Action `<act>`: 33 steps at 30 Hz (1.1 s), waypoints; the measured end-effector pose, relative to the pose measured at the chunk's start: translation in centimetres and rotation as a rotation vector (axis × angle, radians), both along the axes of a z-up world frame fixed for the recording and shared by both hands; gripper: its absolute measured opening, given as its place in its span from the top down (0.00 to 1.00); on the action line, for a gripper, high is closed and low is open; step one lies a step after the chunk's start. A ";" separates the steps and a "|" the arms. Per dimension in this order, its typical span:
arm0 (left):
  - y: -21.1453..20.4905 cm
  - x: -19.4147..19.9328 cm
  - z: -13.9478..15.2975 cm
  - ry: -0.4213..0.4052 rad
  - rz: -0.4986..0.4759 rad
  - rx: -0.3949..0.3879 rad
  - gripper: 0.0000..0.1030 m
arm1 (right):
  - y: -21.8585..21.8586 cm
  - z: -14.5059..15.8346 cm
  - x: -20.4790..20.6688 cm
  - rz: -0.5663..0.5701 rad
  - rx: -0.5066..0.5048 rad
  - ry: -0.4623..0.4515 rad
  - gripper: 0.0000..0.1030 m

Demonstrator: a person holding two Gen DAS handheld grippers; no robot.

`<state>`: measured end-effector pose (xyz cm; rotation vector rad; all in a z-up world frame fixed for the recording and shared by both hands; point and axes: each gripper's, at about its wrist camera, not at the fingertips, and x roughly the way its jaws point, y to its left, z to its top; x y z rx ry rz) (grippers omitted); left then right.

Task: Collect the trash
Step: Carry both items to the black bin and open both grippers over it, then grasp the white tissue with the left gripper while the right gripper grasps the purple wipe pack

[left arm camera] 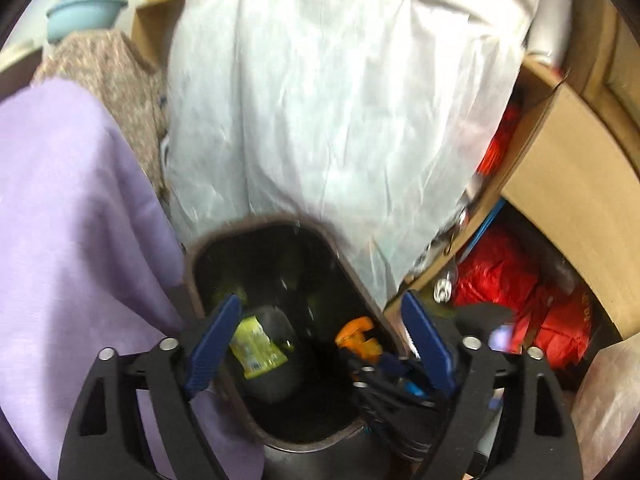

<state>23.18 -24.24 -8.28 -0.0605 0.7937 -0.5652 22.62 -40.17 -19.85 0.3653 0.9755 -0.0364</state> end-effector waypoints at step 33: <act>7.1 -9.6 8.7 -0.214 -0.002 -0.034 0.07 | 6.3 8.7 -3.9 0.106 -0.039 -0.229 0.31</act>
